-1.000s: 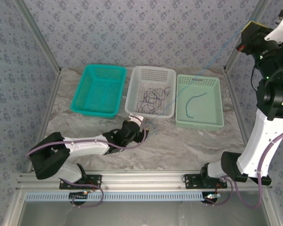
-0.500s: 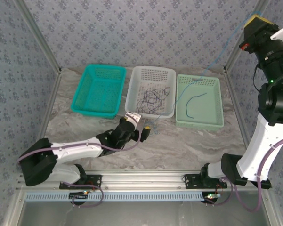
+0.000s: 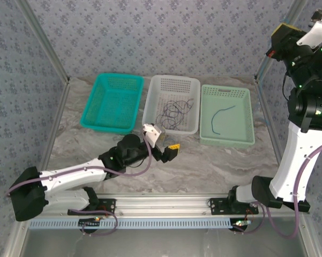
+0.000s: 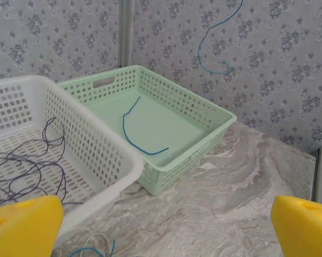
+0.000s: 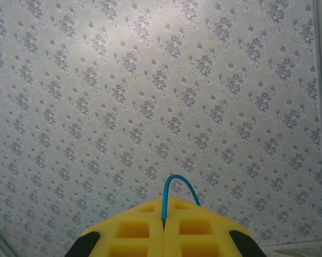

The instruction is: Untangle the cables

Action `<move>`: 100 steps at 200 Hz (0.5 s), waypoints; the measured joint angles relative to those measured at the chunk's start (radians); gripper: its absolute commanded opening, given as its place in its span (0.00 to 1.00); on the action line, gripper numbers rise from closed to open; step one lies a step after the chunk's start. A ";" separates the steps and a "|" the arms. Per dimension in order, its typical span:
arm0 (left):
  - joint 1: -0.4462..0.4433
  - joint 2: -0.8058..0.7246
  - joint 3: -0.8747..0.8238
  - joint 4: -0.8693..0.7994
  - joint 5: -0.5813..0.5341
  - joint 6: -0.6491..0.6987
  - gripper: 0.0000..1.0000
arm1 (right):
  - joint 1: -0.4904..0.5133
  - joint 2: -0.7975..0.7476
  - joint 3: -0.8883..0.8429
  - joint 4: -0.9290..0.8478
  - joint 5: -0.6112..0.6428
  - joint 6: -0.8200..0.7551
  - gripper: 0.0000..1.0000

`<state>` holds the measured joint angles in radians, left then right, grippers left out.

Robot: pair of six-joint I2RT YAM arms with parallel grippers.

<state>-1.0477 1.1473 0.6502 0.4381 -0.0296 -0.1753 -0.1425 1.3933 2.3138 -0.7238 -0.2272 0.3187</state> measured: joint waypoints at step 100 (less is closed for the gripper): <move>0.000 -0.005 -0.037 -0.024 -0.060 0.000 1.00 | -0.061 0.014 -0.106 0.047 0.041 -0.088 0.00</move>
<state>-1.0477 1.1419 0.6128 0.4141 -0.0891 -0.1757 -0.2035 1.4078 2.2078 -0.6765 -0.1864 0.2306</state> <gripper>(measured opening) 0.994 0.059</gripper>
